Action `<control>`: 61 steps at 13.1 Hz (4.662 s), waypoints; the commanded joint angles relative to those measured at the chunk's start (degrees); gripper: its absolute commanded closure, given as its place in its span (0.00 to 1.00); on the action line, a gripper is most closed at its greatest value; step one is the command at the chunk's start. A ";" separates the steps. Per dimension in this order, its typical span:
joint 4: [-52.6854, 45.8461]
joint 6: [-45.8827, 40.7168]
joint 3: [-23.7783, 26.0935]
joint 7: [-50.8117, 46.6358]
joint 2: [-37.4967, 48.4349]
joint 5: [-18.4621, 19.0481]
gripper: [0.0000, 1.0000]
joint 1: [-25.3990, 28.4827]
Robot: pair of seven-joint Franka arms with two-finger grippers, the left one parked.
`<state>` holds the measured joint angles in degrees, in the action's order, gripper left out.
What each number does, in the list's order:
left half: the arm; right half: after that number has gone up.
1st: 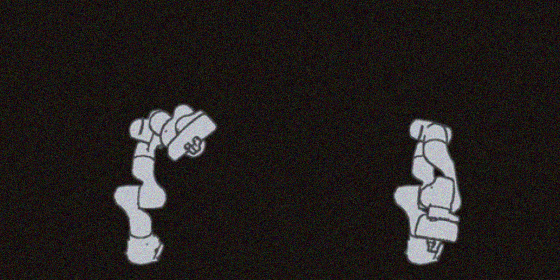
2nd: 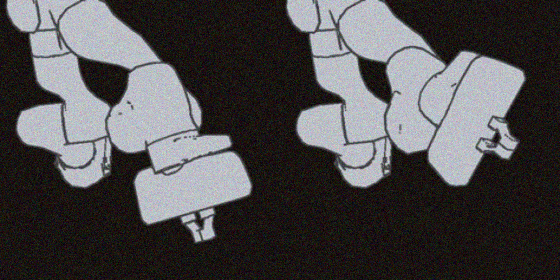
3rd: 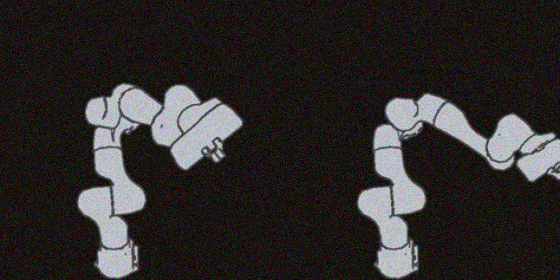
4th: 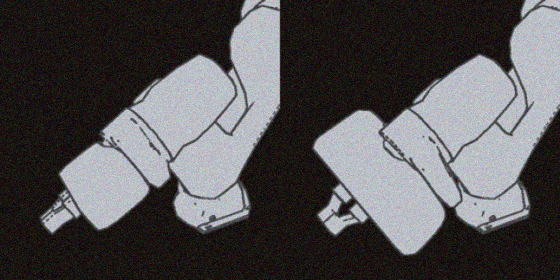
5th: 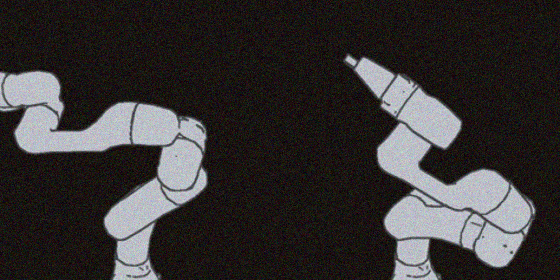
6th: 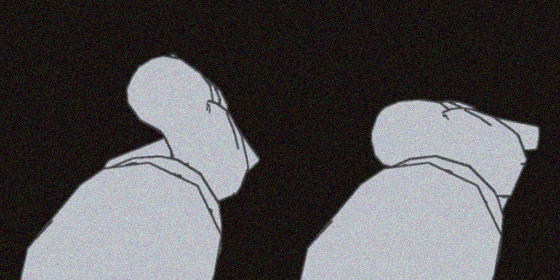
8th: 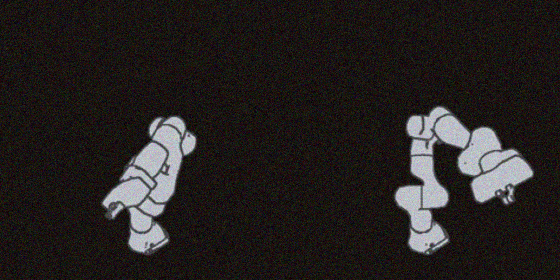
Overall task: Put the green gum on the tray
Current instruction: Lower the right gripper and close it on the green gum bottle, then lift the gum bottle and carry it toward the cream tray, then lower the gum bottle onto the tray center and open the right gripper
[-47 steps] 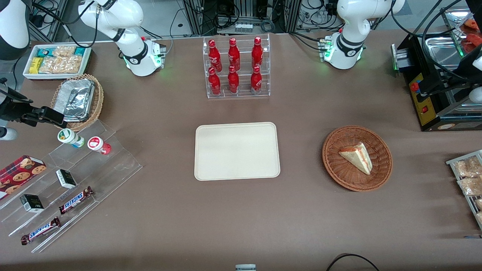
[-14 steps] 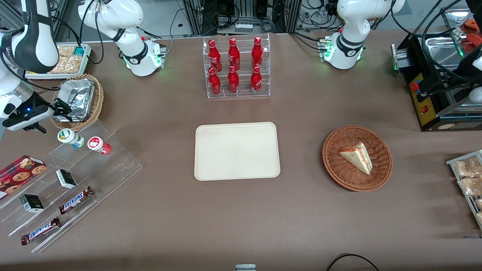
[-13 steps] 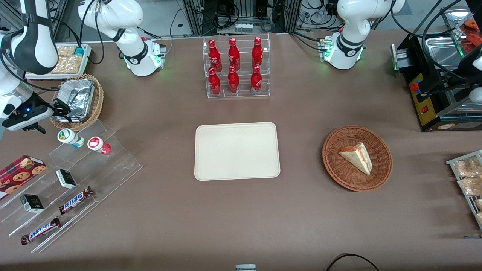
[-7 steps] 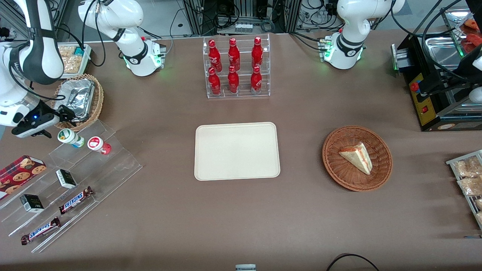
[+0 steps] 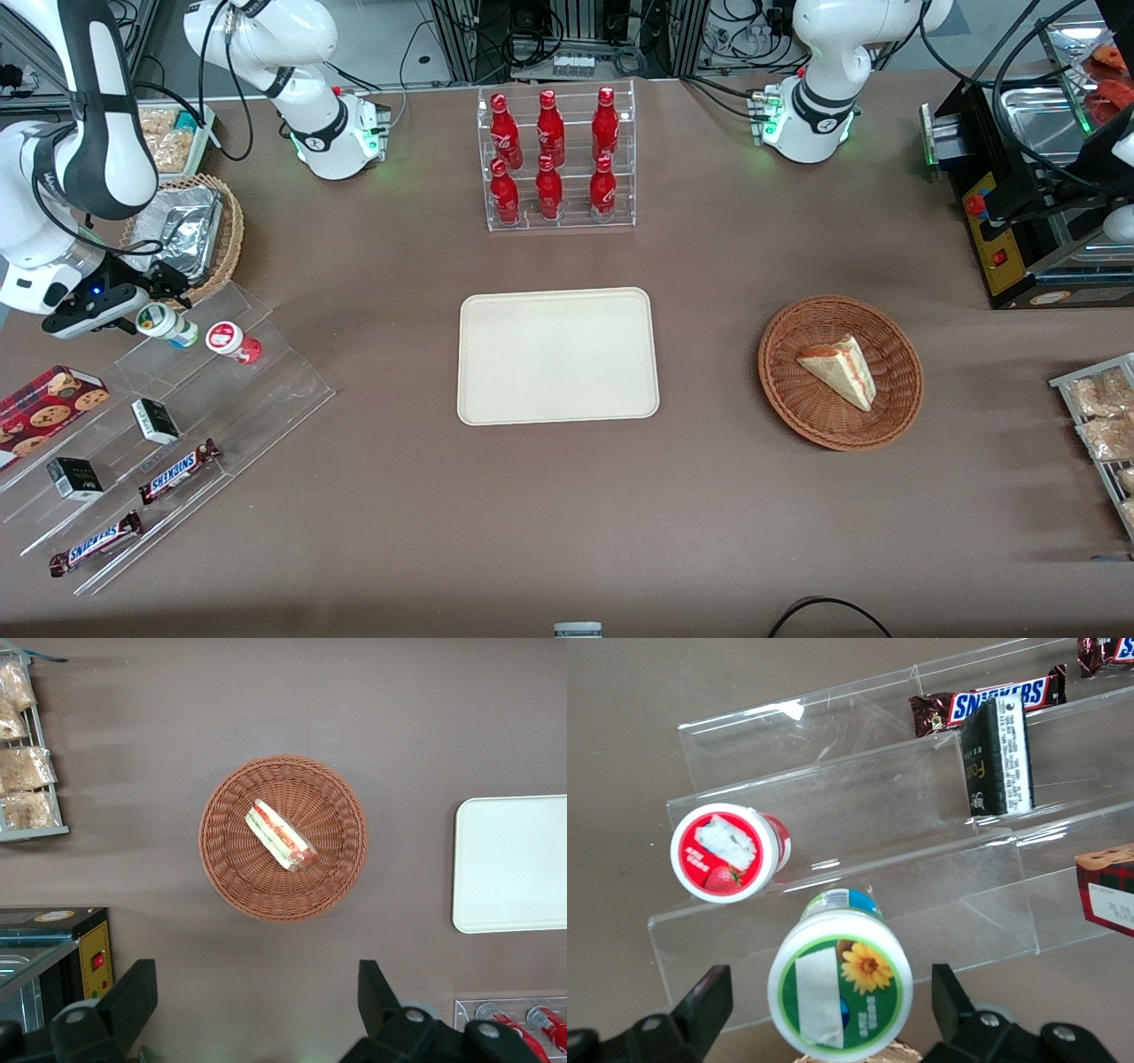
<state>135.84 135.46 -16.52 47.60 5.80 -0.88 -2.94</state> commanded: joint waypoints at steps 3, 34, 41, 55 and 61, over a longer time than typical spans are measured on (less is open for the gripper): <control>-3.29 -0.02 -0.44 -0.05 -2.63 -0.97 0.01 0.66; -24.04 -28.34 23.02 -64.18 -2.28 -1.67 1.00 21.38; -24.13 -17.52 23.20 -80.90 -11.59 -1.58 0.99 32.82; -24.13 -4.51 23.11 -86.28 -20.56 -0.09 0.99 38.80; -26.92 1.12 23.11 -89.24 -27.93 2.54 0.99 40.91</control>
<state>112.50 135.57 6.91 -38.33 -18.42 -0.44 36.66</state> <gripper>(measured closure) 0.419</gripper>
